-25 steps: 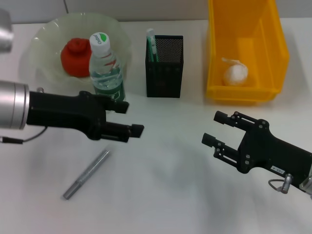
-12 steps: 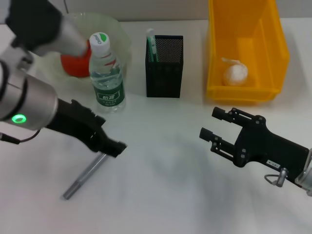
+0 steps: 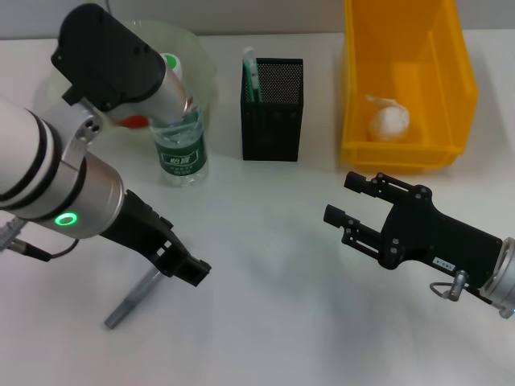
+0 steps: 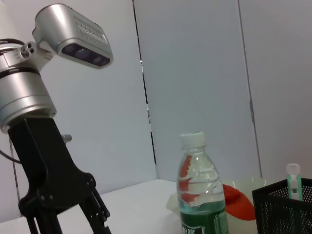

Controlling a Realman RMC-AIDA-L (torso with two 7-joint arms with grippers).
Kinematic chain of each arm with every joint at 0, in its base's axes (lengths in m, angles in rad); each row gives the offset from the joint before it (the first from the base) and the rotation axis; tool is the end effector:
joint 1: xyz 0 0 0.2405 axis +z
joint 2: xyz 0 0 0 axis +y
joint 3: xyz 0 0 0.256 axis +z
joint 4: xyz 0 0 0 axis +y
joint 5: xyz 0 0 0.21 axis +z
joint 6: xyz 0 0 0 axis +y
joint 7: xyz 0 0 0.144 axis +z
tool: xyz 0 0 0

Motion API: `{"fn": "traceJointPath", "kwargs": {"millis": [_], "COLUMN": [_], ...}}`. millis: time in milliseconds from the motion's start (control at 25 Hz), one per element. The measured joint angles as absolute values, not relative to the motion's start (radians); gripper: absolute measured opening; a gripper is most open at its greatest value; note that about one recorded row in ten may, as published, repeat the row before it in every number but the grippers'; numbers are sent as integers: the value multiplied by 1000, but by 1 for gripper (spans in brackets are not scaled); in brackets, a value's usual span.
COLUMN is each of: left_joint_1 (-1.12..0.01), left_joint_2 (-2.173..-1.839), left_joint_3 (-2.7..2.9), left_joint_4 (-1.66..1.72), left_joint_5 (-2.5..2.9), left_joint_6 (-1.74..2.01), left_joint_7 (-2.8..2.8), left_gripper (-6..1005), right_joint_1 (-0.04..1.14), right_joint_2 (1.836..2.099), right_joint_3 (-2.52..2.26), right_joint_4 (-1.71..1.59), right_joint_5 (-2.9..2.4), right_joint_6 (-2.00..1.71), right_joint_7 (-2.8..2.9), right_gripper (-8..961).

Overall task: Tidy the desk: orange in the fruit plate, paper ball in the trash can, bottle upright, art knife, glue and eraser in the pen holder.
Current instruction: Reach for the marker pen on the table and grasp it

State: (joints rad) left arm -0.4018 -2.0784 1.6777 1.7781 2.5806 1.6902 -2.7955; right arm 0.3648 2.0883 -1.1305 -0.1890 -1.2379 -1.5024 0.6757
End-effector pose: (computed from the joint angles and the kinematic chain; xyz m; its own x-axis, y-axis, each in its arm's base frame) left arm -0.1453 0.2837 -0.0082 0.7531 0.6082 -0.2508 0.4856 -0.7711 -0.4118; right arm 0.2876 0.2564 -0.0630 0.6825 -0.1062 -0.7231 -0.4515 -0.8393 -0.3029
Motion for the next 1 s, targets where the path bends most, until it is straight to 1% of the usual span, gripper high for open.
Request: {"fn": "traceJointPath", "kwargs": {"millis": [360,400,680,1000], "left_joint_1": [-453,-483,-548,-565], "left_joint_2": [-2079,-2079,-2080,-2080], "left_joint_3": [1690,1688,1692,1692], "left_joint_4": [1643,1599,1488,1423], "left_joint_5": [2606,2608,2609,2613], "left_joint_6": [1642,1628,1590,1562], "left_joint_7": [-2802,-2802,-2801,-2793], "left_gripper": [797,797,797,797], "right_joint_1": [357,357,377,384], "right_joint_2": [2088,2088,2090,2090], "right_joint_3": [-1132,-1132,-1131,-1107], "right_joint_4": [-186,-186,-165,-155], "right_joint_5": [-1239,-1238,-1237,-1236], "right_joint_6": [-1492,-1486,-1446,-1445], "right_joint_7": [669,669,669,669], "right_gripper": [594,594,594,594]}}
